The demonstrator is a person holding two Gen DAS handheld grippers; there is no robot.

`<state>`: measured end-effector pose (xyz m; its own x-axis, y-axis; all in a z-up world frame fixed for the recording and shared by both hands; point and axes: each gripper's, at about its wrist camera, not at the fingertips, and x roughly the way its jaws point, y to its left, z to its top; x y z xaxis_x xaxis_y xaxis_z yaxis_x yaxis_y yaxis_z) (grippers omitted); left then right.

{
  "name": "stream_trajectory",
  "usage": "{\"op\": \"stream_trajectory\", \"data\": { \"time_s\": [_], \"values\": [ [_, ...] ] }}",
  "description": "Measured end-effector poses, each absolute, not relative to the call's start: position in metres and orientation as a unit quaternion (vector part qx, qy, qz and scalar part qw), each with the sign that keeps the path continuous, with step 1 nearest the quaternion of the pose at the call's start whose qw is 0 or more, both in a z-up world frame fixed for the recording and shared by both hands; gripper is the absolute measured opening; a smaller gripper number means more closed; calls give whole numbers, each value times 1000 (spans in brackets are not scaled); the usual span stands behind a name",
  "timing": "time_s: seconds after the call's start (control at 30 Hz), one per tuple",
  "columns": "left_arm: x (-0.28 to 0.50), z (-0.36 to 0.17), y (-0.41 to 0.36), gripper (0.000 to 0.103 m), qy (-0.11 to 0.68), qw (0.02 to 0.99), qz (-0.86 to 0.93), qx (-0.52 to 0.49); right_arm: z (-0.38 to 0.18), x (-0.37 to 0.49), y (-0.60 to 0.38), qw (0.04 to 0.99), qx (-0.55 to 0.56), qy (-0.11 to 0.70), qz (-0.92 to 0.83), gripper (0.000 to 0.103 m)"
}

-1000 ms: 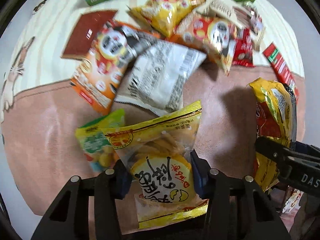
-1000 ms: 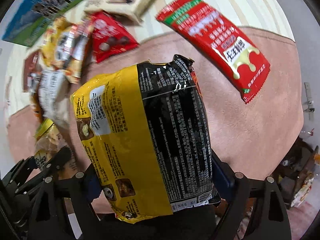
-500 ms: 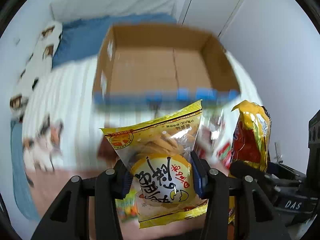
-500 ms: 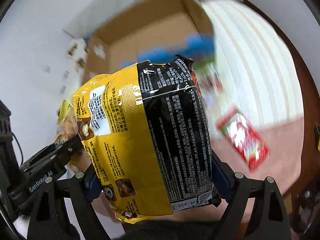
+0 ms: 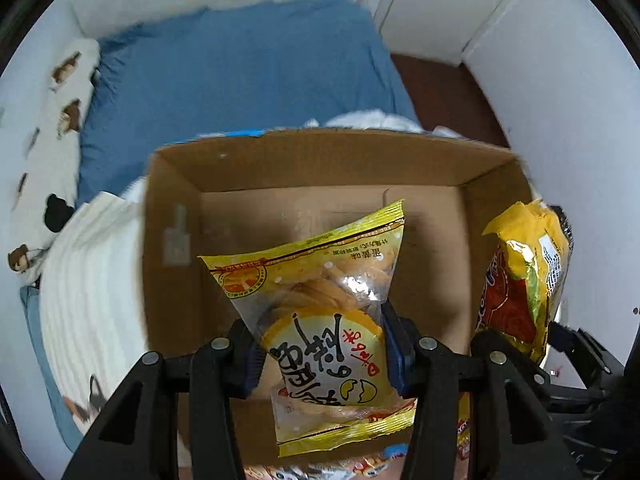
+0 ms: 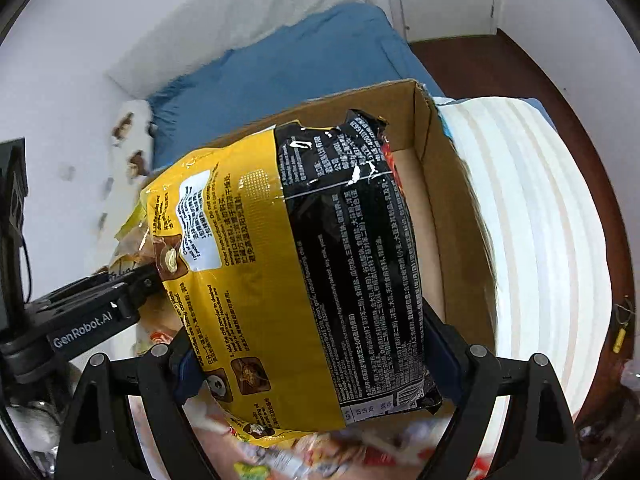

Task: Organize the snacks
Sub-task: 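Carry both bags into the cardboard box and open both tools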

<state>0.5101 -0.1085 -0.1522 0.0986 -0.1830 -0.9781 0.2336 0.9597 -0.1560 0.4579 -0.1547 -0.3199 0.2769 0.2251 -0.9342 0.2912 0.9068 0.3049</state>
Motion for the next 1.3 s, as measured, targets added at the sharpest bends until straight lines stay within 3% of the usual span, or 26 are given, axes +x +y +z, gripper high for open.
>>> {"op": "stream_trajectory", "data": {
  "time_s": [0.23,0.5,0.57,0.63,0.67,1.0,1.3],
  "values": [
    [549,-218,-119,46,705,695,-138,41,-385,522,-146,740,189,645,-37,91],
    [567,-245,-124,48,731,668,-135,34,-447,568,-138,701,186,687,-30,92],
    [570,-249,-127,58,729,670,-133,34,-459,581,-138,696,178,694,-33,94],
    [569,-247,-131,90,726,673,-139,37,-457,582,-133,709,164,685,-31,98],
    [568,-246,-131,92,724,675,-138,38,-456,585,-131,713,157,683,-27,99],
    [543,-207,-122,93,691,711,-130,5,-436,570,-132,734,171,657,-21,100],
    [475,-144,-97,93,615,780,-113,4,-375,490,-109,786,146,600,-34,100]
  ]
}}
